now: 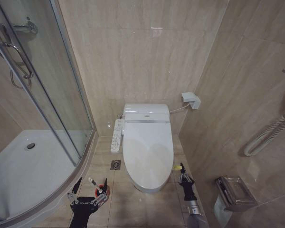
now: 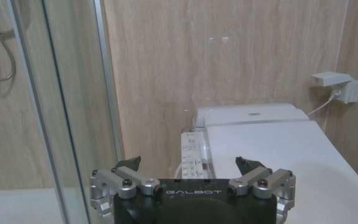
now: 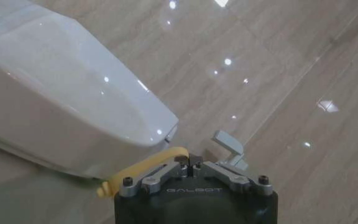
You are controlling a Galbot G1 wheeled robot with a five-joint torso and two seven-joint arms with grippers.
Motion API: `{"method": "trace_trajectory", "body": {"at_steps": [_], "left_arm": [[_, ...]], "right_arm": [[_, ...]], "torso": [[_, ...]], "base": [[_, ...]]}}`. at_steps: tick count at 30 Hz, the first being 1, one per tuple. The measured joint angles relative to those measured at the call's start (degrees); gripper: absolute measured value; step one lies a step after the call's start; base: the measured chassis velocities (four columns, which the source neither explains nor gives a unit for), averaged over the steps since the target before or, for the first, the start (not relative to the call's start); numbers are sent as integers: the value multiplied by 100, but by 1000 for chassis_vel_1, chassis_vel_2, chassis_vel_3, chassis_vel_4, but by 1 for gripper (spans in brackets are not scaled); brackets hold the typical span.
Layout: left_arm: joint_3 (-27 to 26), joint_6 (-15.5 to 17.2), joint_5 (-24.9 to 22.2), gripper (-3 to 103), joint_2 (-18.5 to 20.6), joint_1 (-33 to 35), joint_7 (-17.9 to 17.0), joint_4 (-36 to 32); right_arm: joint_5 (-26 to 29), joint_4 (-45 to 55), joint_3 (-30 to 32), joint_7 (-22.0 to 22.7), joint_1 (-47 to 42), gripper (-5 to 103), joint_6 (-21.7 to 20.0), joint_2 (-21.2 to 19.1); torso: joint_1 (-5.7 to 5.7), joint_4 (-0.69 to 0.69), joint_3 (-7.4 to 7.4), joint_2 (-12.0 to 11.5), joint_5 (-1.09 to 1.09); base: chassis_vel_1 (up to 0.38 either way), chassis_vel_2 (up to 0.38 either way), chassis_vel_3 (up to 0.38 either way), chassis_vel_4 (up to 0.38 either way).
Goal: Open the toilet lid, clean the toilet bowl with a toilet brush, close the toilet lid, and flush.
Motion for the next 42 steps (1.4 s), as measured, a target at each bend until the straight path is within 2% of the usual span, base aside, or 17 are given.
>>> {"method": "trace_trajectory", "body": {"at_steps": [12, 18, 23, 34, 42], "left_arm": [[0, 0, 0, 99, 0, 0, 0, 0], [0, 0, 0, 99, 0, 0, 0, 0], [0, 0, 0, 99, 0, 0, 0, 0], [0, 0, 0, 99, 0, 0, 0, 0], [0, 0, 0, 99, 0, 0, 0, 0]], "right_arm": [[565, 494, 57, -483, -22, 1, 0, -134], [1171, 1111, 114, -1138, -87, 1, 0, -177], [1502, 1669, 150, -1389, -128, 1, 0, -221], [1760, 2721, 203, -1471, -378, 1, 0, -328], [2032, 3090, 251, -1631, -378, 1, -1, -345]], "torso": [[0, 0, 0, 0, 0], [0, 0, 1, 0, 1], [0, -1, 0, 0, -2], [0, -1, 0, 0, -1], [0, -1, 0, 0, -1]], "base": [[0, 0, 0, 0], [0, 0, 0, 0], [0, 0, 0, 0], [0, 0, 0, 0], [0, 0, 0, 0]]}}
